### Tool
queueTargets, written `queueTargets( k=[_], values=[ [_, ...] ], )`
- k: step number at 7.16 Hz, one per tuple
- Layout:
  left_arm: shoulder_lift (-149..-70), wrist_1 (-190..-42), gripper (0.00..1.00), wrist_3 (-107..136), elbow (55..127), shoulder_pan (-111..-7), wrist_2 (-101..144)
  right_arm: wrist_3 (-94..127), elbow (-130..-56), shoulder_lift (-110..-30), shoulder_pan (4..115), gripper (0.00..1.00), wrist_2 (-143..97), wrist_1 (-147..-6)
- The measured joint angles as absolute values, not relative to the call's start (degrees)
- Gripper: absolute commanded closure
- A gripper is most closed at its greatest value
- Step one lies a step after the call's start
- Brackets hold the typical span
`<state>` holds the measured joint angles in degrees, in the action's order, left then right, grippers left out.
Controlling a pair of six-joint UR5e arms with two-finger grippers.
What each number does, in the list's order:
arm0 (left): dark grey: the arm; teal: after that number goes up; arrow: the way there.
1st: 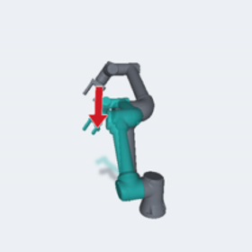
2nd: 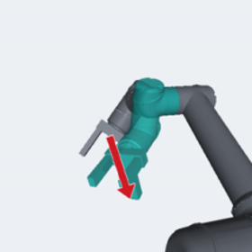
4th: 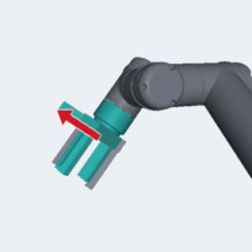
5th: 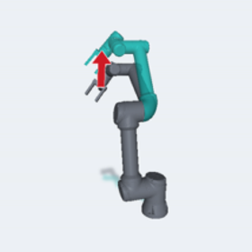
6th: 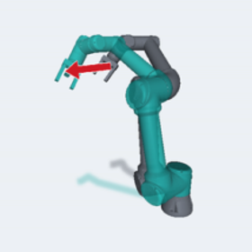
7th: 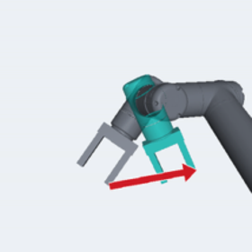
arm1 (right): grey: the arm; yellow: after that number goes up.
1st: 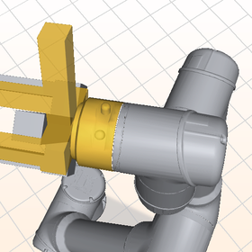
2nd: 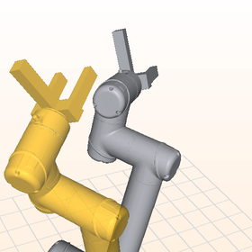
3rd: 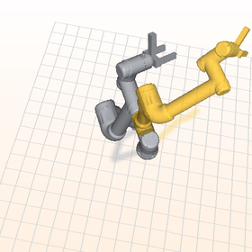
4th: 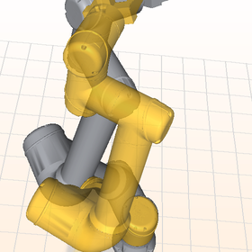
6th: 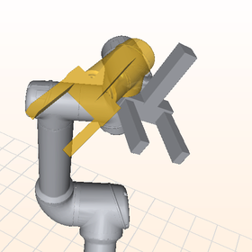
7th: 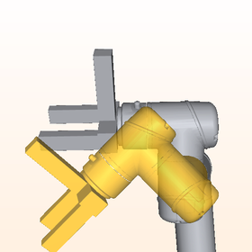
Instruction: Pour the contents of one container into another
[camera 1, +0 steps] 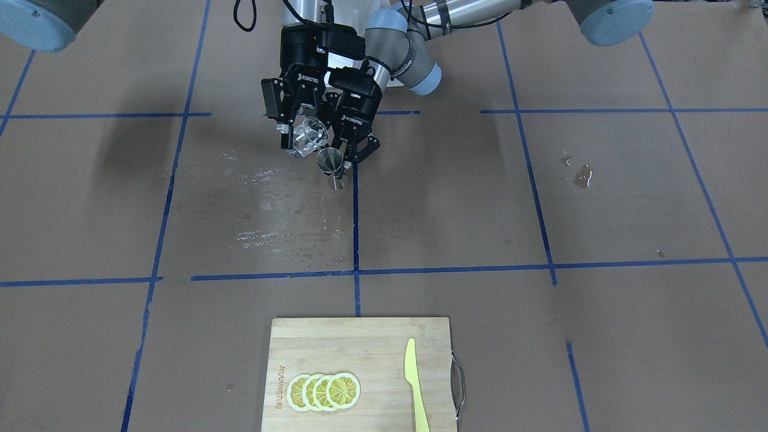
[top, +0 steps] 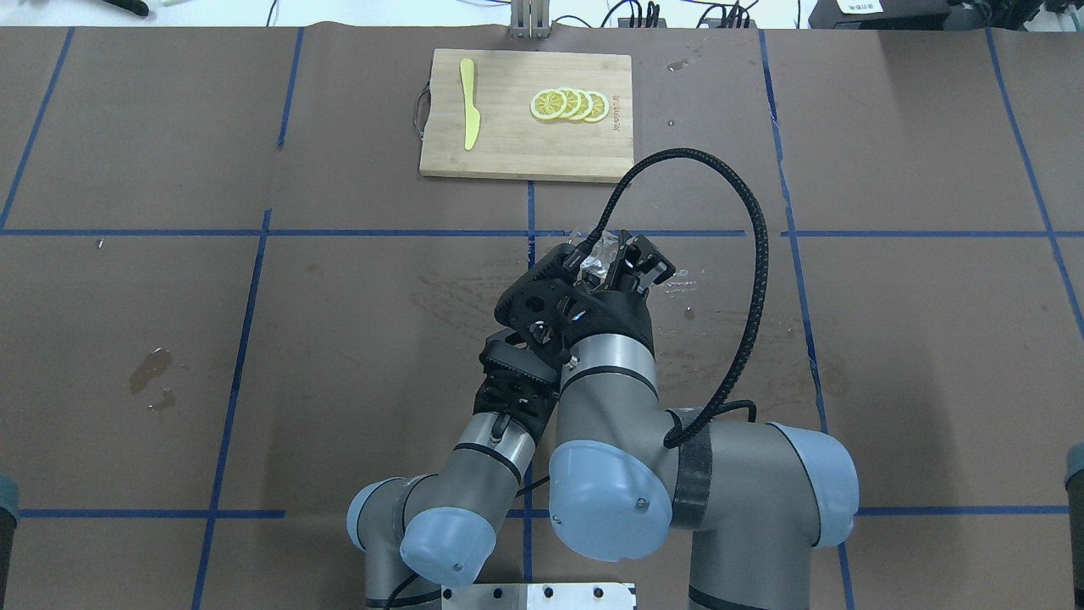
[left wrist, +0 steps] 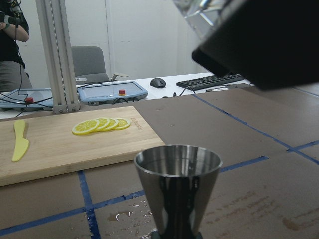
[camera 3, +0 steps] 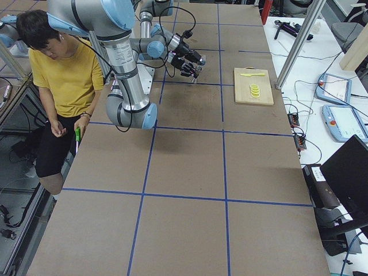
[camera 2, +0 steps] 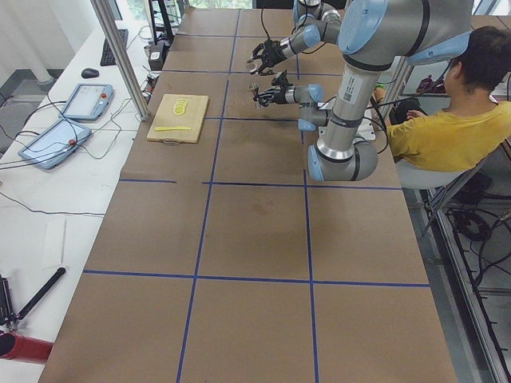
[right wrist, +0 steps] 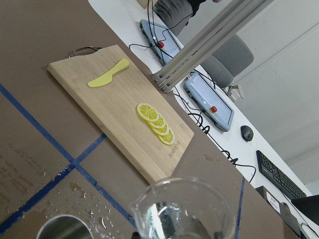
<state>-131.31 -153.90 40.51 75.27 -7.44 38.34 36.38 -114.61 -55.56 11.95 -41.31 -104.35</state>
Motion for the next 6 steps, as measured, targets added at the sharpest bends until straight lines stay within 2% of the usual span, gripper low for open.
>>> queueTargets(
  k=[6],
  values=[
    [-131.9, -154.0, 1.0, 40.5, 74.9, -8.0, 38.4, 31.8, -114.5, -55.5, 12.0, 1.0, -41.1, -106.6]
  ],
)
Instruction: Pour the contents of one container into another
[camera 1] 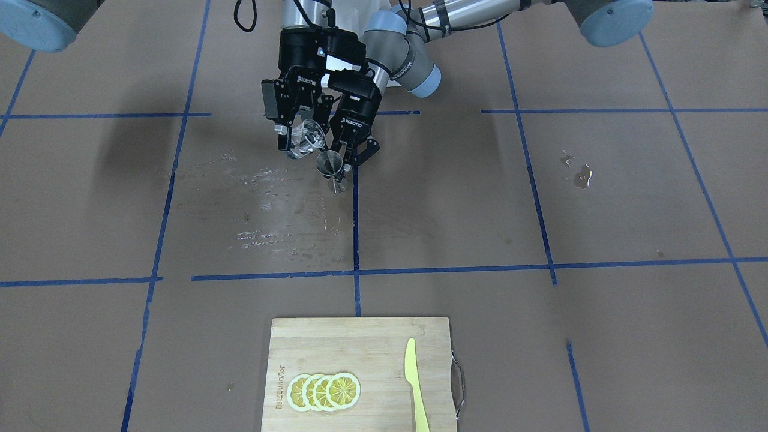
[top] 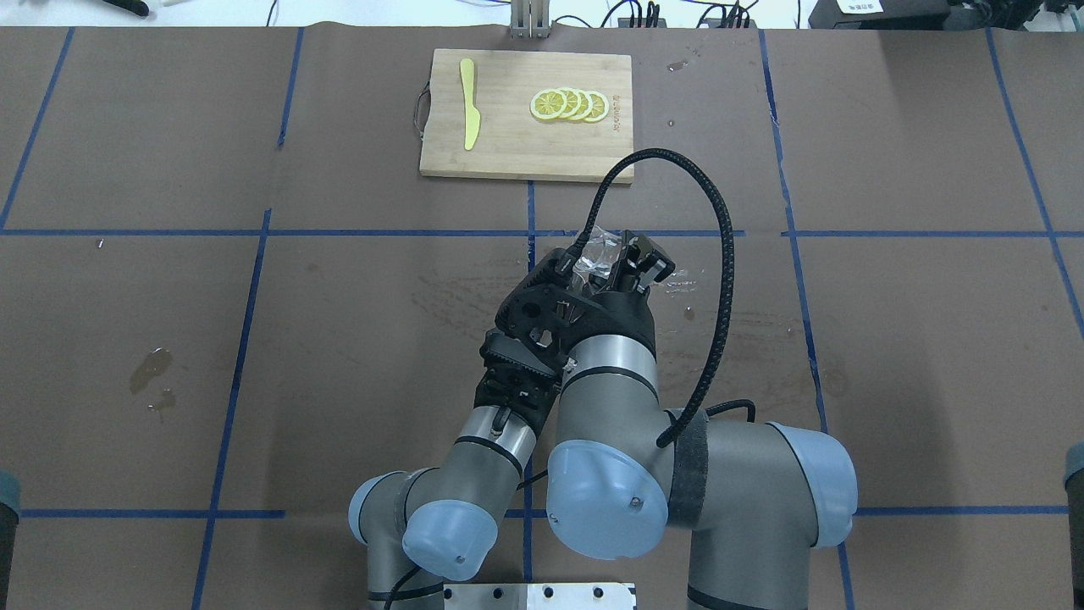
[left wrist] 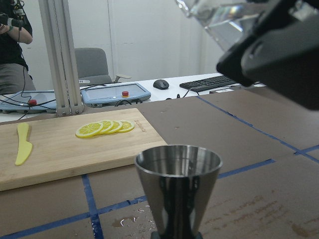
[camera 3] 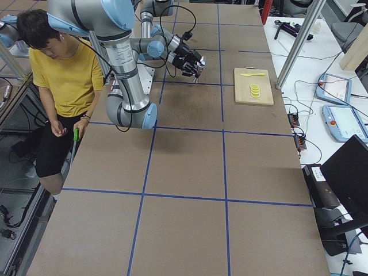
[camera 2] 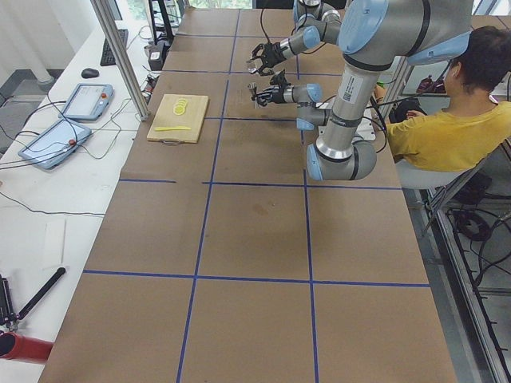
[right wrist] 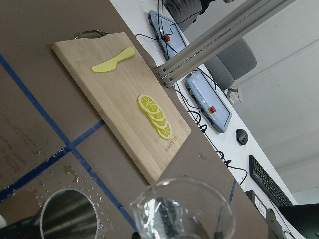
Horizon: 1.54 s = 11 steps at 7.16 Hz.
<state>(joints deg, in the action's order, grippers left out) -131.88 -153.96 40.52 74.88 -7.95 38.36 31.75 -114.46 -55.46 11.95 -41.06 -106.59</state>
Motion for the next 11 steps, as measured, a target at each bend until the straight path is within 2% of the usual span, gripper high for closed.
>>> queueTargets(
  k=[11],
  values=[
    [-132.2, -154.0, 1.0, 40.5, 74.9, -8.0, 38.3, 19.9, -114.5, -53.3, 12.7, 1.0, -39.5, -113.3]
  ],
)
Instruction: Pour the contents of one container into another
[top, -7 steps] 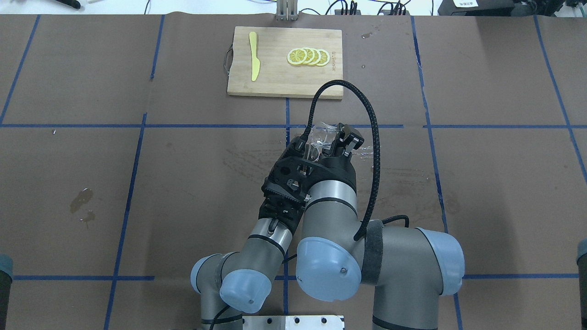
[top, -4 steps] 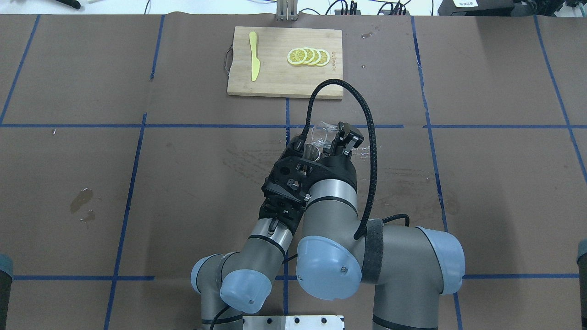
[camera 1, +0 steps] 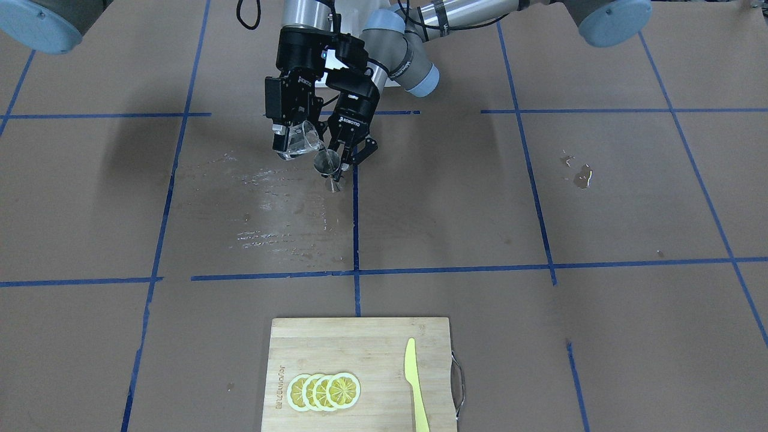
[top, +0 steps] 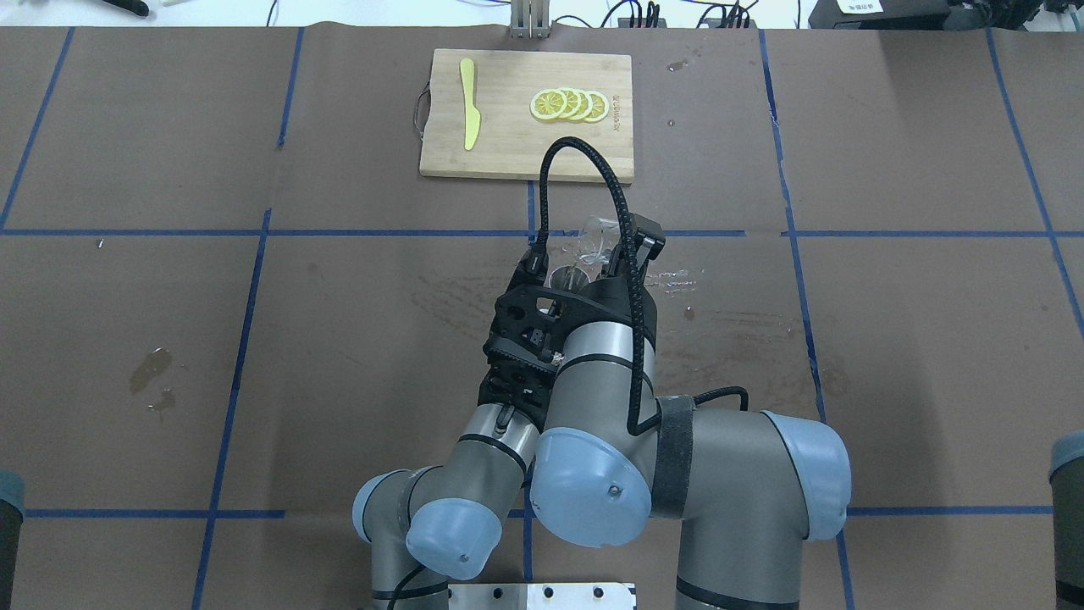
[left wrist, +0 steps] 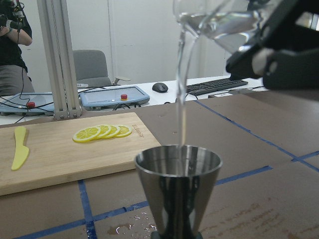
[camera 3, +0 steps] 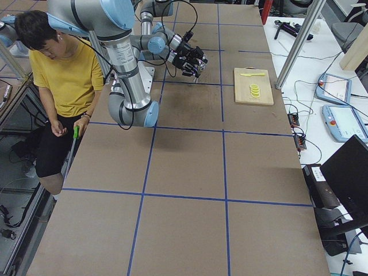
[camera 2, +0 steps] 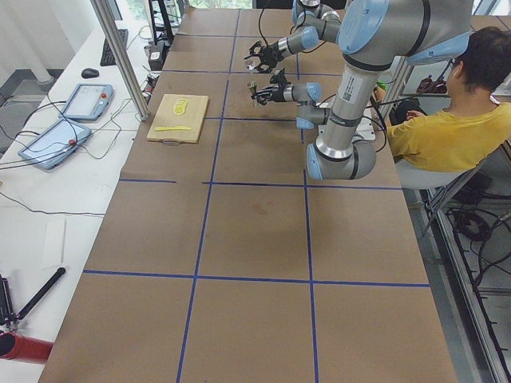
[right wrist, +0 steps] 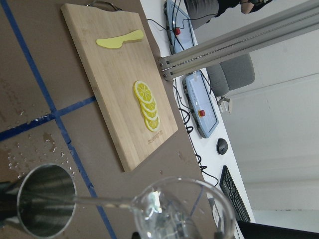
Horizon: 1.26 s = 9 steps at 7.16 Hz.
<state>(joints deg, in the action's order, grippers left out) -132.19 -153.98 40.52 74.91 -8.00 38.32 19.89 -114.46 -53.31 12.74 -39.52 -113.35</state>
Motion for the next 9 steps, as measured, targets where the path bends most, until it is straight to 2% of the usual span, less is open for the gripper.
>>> queueTargets(
  k=[9],
  values=[
    [-132.2, -154.0, 1.0, 40.6, 75.0, -8.1, 38.3, 9.2, -114.3, -53.0, 12.8, 1.0, -37.1, -113.7]
  ],
)
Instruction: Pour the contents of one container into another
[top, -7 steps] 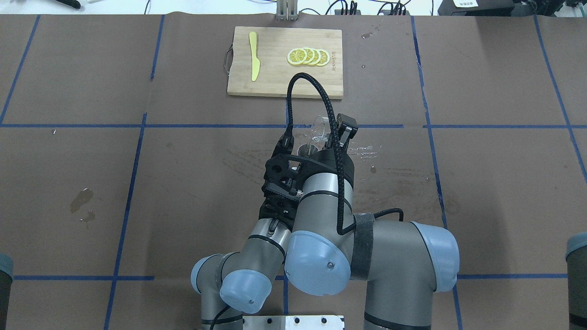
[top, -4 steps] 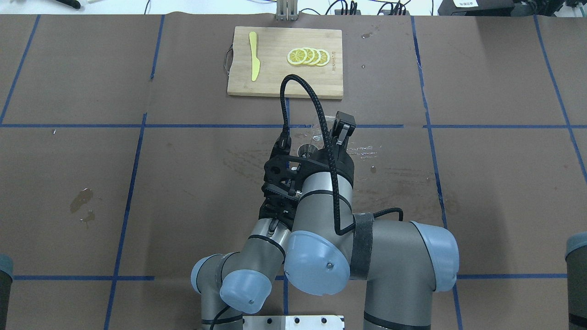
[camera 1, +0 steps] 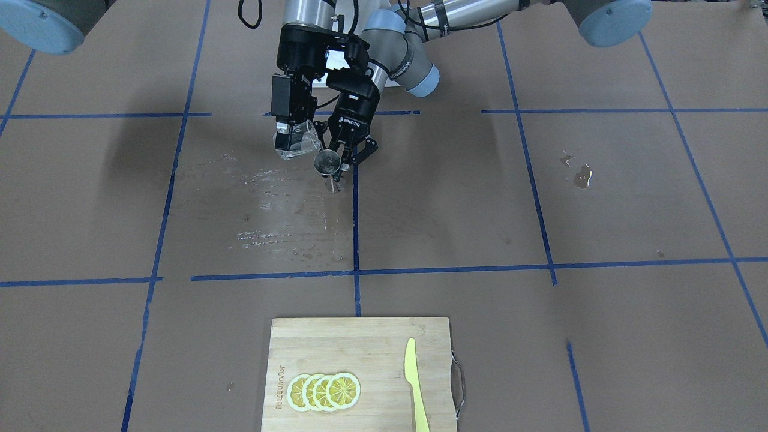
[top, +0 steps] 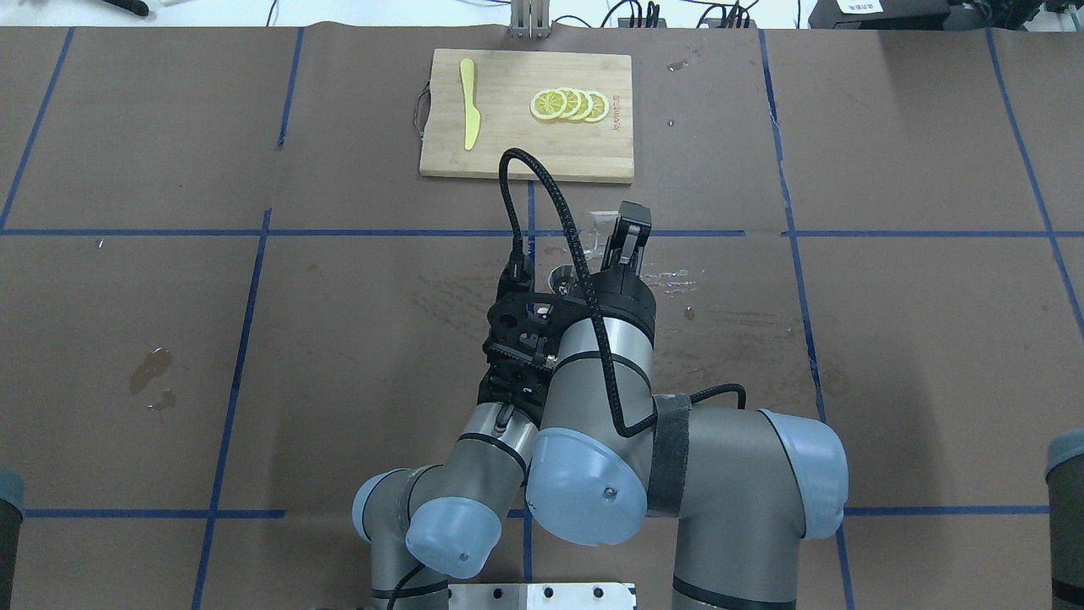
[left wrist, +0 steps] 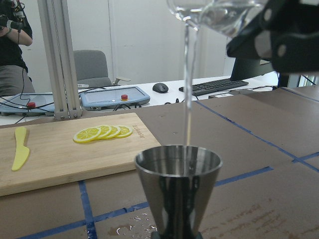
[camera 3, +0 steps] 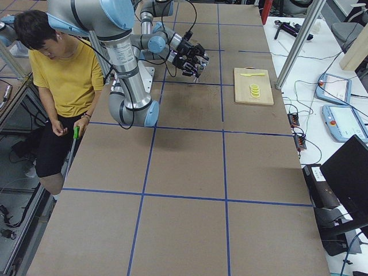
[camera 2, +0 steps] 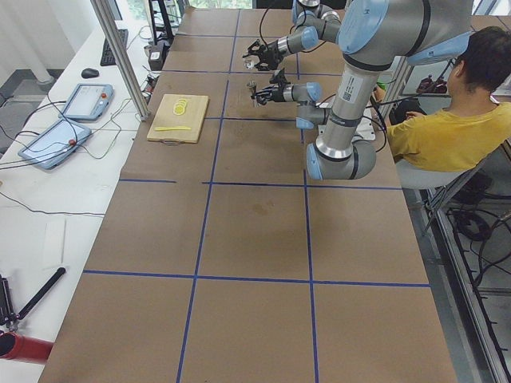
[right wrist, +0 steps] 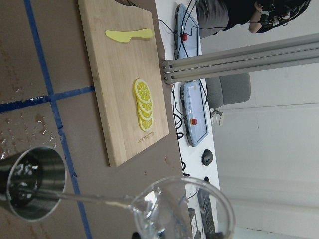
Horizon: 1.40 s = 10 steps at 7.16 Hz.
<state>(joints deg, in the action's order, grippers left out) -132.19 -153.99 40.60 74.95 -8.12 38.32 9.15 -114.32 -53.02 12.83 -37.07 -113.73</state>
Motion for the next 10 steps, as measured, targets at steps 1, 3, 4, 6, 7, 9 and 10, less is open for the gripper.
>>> queueTargets(
  k=[1, 3, 4, 6, 7, 9, 10],
  values=[
    [-132.2, -154.0, 1.0, 40.6, 75.0, -8.1, 38.3, 8.4, -114.3, -53.0, 12.8, 1.0, -36.9, -113.7],
    [-132.2, -154.0, 1.0, 40.6, 75.1, -8.1, 38.3, 9.8, -114.3, -53.1, 12.9, 1.0, -36.9, -111.8],
    [-132.2, -154.1, 1.0, 40.6, 75.2, -8.1, 38.3, 12.7, -114.2, -54.1, 12.8, 1.0, -36.9, -108.0],
    [-131.9, -154.2, 1.0, 40.6, 75.6, -8.3, 38.2, 21.0, -114.2, -56.3, 13.0, 1.0, -37.4, -100.1],
    [-130.9, -154.3, 1.0, 40.5, 77.1, -8.7, 38.3, 27.5, -114.6, -57.0, 13.2, 1.0, -38.4, -96.4],
    [-124.9, -155.4, 1.0, 40.5, 83.6, -9.3, 38.3, 42.1, -115.8, -59.9, 13.4, 1.0, -40.2, -89.2],
    [-121.0, -157.9, 1.0, 40.5, 86.1, -9.5, 38.2, 47.8, -117.1, -62.9, 13.5, 1.0, -41.1, -85.8]
  ],
)
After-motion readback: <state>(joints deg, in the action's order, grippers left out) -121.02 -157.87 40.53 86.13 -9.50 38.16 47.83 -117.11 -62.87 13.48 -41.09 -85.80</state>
